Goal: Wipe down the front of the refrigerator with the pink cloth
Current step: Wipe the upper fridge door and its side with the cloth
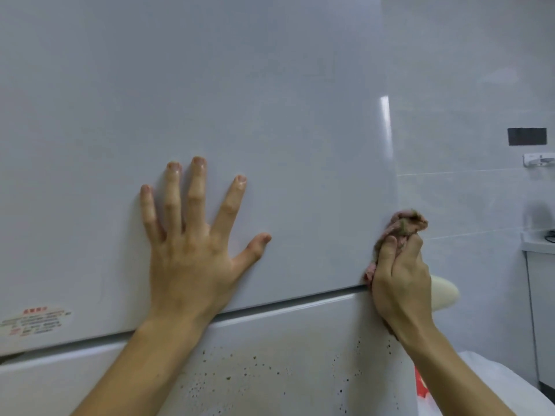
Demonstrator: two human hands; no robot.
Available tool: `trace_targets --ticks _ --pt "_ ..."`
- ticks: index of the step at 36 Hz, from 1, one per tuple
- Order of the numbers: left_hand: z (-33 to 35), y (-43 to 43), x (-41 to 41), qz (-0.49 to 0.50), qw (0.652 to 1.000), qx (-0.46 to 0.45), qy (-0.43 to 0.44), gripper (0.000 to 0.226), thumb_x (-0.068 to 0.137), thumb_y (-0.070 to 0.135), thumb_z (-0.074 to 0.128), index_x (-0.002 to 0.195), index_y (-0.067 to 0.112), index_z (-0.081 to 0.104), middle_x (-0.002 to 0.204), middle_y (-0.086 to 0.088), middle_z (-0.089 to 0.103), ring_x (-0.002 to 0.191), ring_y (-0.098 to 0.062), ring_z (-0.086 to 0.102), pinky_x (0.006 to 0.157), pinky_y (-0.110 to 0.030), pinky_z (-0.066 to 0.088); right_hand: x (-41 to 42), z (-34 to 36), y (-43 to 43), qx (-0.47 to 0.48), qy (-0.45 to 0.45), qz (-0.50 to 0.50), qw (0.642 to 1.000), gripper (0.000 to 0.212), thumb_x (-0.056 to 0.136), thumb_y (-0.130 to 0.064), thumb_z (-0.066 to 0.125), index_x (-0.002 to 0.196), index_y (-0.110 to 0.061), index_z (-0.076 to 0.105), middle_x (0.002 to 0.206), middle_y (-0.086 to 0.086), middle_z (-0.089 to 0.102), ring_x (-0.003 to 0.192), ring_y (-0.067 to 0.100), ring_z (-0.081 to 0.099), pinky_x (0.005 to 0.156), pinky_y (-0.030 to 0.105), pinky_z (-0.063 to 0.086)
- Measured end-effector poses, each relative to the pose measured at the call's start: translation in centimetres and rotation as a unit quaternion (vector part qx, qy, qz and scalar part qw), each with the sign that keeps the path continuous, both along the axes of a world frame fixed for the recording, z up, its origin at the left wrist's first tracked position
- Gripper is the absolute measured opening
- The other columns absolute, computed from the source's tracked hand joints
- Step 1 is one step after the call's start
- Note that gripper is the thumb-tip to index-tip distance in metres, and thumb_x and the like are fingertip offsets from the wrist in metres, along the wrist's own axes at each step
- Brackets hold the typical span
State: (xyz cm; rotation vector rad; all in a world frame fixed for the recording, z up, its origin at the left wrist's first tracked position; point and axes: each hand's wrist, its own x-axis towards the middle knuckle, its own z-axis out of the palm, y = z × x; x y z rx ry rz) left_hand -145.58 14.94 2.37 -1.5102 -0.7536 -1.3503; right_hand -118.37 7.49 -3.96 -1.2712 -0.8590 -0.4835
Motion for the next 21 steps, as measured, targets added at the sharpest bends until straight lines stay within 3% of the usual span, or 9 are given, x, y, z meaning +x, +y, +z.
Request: trace_targets --ticks 2,5,8,12,17,19,21 --pt "0.0 0.0 0.0 -0.002 1.0 -0.001 0.001 0.078 0.099 0.072 0.051 0.16 0.025 0.043 0.168 -0.024 0.029 0.157 -0.048 0.022 0.123 -0.072 0.014 0.1 2.5 0.3 0.007 -0.012 -0.008 1.0 0.022 0.109 -0.038 0.033 0.113 -0.018 0.041 0.102 0.013 0.057 0.087 0.038 0.052 0.075 0.042 0.03" --pt "-0.1 0.0 0.1 -0.002 1.0 -0.003 0.002 0.078 0.099 0.072 0.05 0.161 0.025 0.041 0.169 -0.023 0.028 0.157 -0.048 0.022 0.123 -0.072 0.015 0.0 7.7 0.8 0.018 -0.016 -0.035 0.999 0.03 0.112 -0.03 0.036 0.127 -0.006 0.046 0.124 0.025 0.061 0.107 0.046 0.057 0.086 0.048 0.037" --pt "-0.1 -0.1 0.1 0.002 1.0 -0.001 0.001 0.078 0.099 0.073 0.049 0.161 0.026 0.041 0.169 -0.022 0.028 0.157 -0.047 0.023 0.124 -0.07 0.015 -0.3 12.7 1.0 0.021 -0.002 -0.046 0.999 0.041 0.112 -0.034 0.034 0.137 -0.003 0.044 0.135 0.025 0.058 0.121 0.045 0.055 0.102 0.05 0.038" --pt "-0.2 -0.3 0.1 0.001 1.0 -0.005 0.001 0.078 0.099 0.073 0.048 0.161 0.026 0.042 0.169 -0.022 0.028 0.157 -0.047 0.023 0.124 -0.07 0.015 -0.3 16.2 1.2 0.014 -0.004 -0.044 0.999 0.049 0.112 -0.039 0.029 0.144 -0.004 0.041 0.139 0.024 0.056 0.126 0.044 0.052 0.108 0.05 0.037" --pt "-0.1 -0.2 0.1 0.005 1.0 -0.009 0.0 0.079 0.098 0.073 0.05 0.161 0.027 0.04 0.17 -0.021 0.027 0.157 -0.047 0.022 0.124 -0.07 0.014 -0.2 11.7 2.2 0.059 -0.068 -0.051 0.995 0.067 0.106 -0.049 0.029 0.163 -0.015 0.024 0.141 0.02 0.055 0.128 0.039 0.051 0.109 0.051 0.04" --pt "-0.1 -0.2 0.1 0.005 1.0 -0.01 0.001 0.078 0.099 0.072 0.049 0.161 0.027 0.041 0.17 -0.021 0.027 0.157 -0.046 0.022 0.124 -0.07 0.014 -0.9 7.9 2.4 0.058 -0.077 -0.058 0.994 0.072 0.105 -0.05 0.029 0.164 -0.01 0.023 0.158 0.02 0.041 0.143 0.038 0.04 0.117 0.054 0.034" --pt "-0.1 -0.3 0.0 0.0 1.0 -0.012 0.0 0.078 0.098 0.072 0.05 0.161 0.026 0.041 0.17 -0.022 0.027 0.157 -0.047 0.022 0.124 -0.07 0.014 -1.8 3.6 2.6 0.038 -0.104 -0.083 0.99 0.069 0.109 -0.043 0.031 0.164 -0.003 0.019 0.17 0.023 0.018 0.158 0.037 0.018 0.127 0.055 0.019"
